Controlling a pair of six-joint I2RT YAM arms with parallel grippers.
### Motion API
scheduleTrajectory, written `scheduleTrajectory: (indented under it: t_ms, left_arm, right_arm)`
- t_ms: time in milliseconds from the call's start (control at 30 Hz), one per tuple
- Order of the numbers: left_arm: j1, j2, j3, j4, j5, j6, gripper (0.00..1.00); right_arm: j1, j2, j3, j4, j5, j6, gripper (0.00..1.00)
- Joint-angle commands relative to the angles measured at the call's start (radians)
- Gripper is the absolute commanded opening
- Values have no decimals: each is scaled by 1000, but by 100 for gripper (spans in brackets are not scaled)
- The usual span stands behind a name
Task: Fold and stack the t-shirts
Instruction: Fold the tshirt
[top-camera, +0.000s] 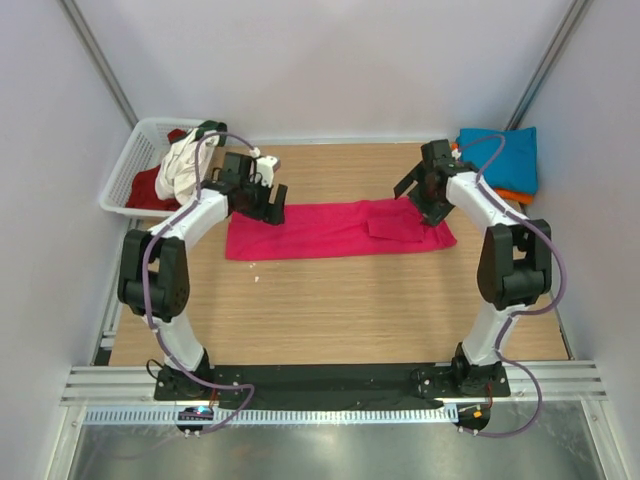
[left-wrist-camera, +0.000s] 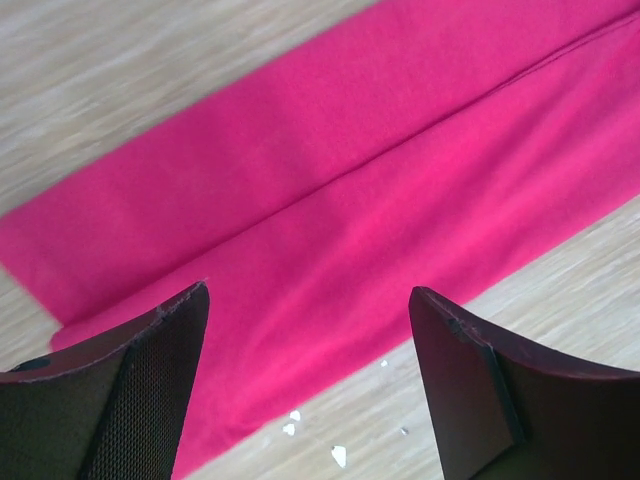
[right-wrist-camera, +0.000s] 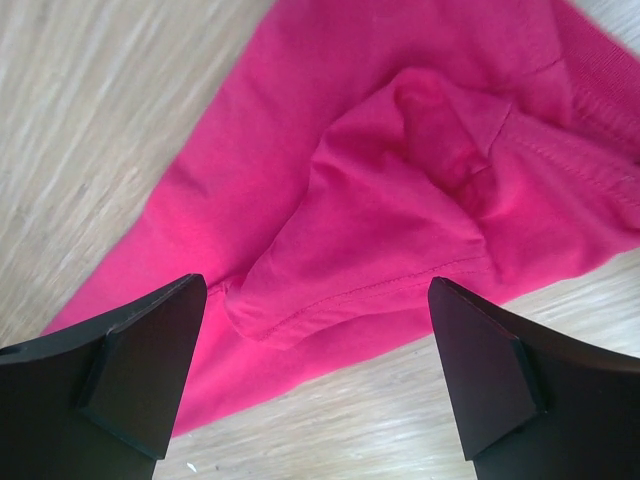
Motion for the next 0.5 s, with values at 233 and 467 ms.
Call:
scheduleTrajectory:
  t_ms: [233,467]
  left_arm:
    - [-20,114,-82,165,-53,-48,81]
    - [-37,158,-58,104,-154,-154,82]
  right_arm:
    - [7,211,26,143,91,98,100]
    - [15,287,-5,226,87,88,100]
